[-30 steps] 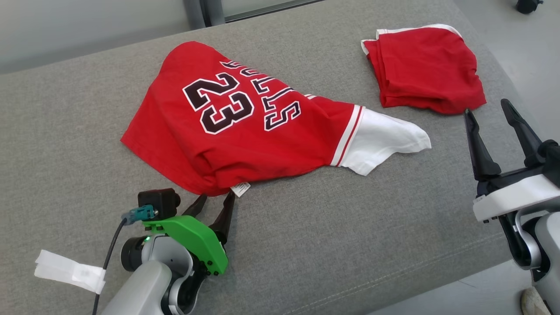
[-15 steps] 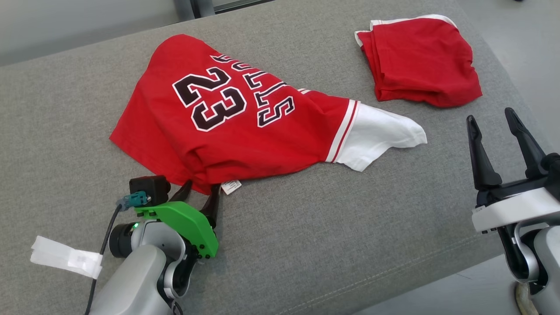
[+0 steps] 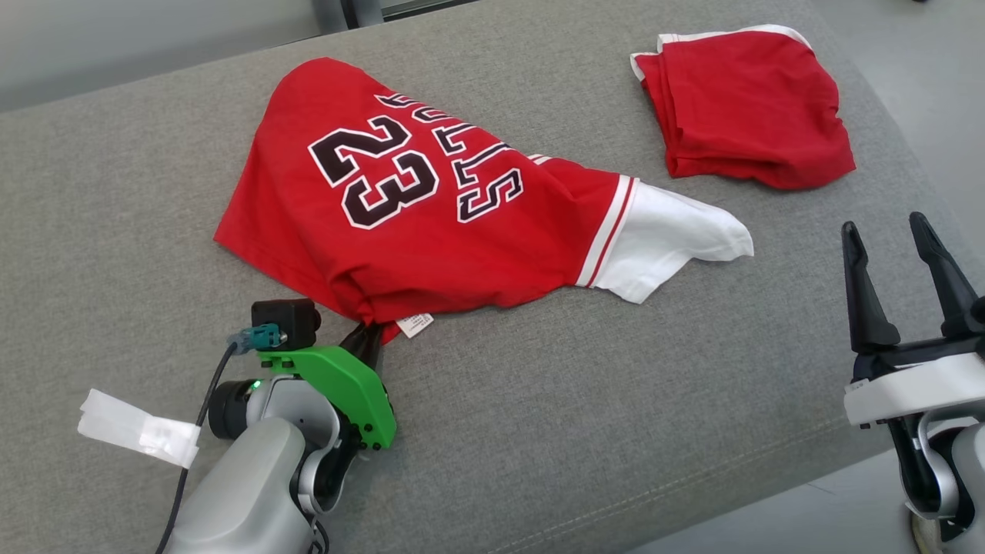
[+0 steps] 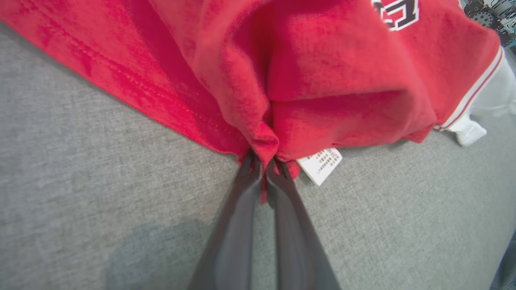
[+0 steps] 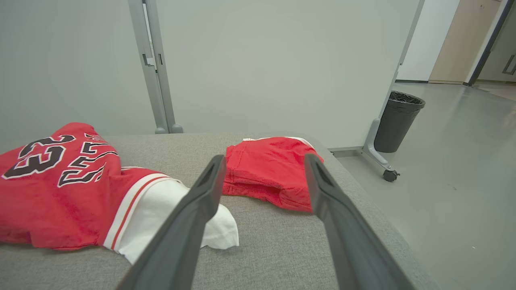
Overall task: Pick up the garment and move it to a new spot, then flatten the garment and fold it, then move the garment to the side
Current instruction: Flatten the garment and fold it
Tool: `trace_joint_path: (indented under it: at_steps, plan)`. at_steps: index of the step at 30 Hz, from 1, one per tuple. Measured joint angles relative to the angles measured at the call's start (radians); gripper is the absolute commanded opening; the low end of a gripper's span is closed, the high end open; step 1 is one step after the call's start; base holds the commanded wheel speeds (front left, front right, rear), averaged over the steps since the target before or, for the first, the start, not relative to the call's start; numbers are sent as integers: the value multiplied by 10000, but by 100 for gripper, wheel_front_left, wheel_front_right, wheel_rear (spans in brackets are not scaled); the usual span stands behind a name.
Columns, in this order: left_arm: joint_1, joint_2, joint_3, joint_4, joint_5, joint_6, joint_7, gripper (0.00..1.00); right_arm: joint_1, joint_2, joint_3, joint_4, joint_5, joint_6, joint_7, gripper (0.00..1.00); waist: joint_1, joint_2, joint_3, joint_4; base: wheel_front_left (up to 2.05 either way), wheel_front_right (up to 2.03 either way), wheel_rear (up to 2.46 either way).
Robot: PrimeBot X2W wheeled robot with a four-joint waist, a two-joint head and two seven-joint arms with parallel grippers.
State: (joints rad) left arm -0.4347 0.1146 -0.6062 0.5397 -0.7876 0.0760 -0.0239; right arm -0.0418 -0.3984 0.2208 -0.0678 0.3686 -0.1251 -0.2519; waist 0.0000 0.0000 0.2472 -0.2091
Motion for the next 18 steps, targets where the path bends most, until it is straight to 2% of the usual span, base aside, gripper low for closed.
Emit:
trace_joint_path:
  at_steps: [5,13,18]
  plan:
    - [-28,132,-230,-121,-10,-376,558,0,457,77,-420,-6,0,0,0,100,0,0,-34,290,0,0,0]
    - [-79,846,-625,-1398,-15,-838,1651,0,948,109,-506,-29,-17,0,0,100,0,0,-175,1080,0,0,0]
    - [-572,1756,-978,-2431,52,-1185,2957,0,1142,100,-470,-69,-35,0,0,100,0,0,-330,1814,0,0,0]
